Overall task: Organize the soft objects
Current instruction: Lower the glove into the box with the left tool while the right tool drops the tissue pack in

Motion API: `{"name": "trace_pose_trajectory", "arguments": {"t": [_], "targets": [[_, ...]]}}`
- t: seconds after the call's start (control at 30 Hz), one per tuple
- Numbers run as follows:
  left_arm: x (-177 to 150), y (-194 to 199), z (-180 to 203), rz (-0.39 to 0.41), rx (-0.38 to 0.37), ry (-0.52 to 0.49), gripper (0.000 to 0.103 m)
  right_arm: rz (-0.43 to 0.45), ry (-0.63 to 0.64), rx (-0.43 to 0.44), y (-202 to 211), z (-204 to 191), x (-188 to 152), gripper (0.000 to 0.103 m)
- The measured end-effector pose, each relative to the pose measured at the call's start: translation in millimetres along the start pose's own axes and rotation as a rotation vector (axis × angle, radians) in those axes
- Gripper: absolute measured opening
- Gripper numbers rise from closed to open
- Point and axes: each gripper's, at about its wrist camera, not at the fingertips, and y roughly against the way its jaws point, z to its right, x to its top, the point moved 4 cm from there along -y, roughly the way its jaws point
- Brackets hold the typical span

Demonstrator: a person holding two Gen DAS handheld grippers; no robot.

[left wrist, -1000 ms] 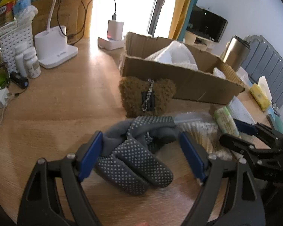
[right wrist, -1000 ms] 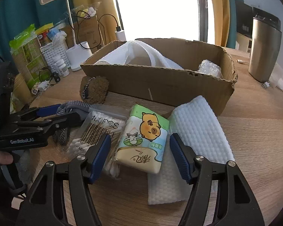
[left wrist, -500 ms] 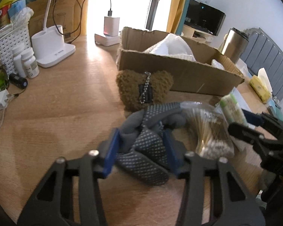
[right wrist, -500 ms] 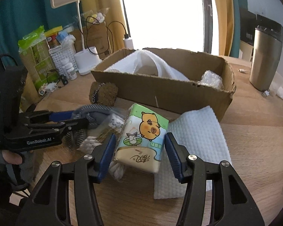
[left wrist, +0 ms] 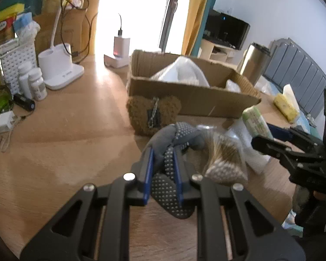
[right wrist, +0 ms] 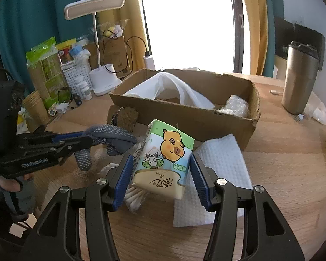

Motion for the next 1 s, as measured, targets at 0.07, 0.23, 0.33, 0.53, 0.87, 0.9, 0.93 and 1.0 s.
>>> {"name": "trace_pose_trajectory", "arguments": {"t": [0.07, 0.23, 0.33, 0.53, 0.87, 0.9, 0.93, 1.0], "targets": [[3.4, 6.0, 1.6, 0.015, -0.006, -0.002, 0.019, 0.007, 0.001, -0.003, 2.2, 0.3, 1.5, 0.057], [14.9, 21.1, 6.6, 0.055, -0.02, -0.005, 0.019, 0.031, 0.008, -0.01, 10.7, 2.5, 7.5, 0.057], [22.2, 29.2, 11.9, 0.079, -0.026, -0.016, 0.019, 0.045, 0.011, -0.013, 15.1, 4.7, 10.9, 0.057], [36.7, 39.7, 20.5, 0.12, -0.034, -0.034, 0.019, 0.072, 0.013, -0.018, 23.6, 10.8, 18.7, 0.057], [58.5, 40.3, 28.0, 0.146, -0.031, -0.051, 0.019, 0.103, 0.003, -0.034, 30.6, 28.1, 29.6, 0.057], [60.6, 39.1, 29.6, 0.145, -0.03, -0.059, 0.019, 0.105, 0.002, -0.034, 30.9, 29.9, 30.6, 0.057], [62.1, 38.4, 31.0, 0.146, -0.03, -0.064, 0.019, 0.108, 0.0, -0.035, 31.2, 32.2, 31.7, 0.057], [66.9, 36.6, 33.7, 0.149, -0.03, -0.072, 0.019, 0.113, -0.002, -0.038, 31.5, 35.5, 33.9, 0.057]]}}
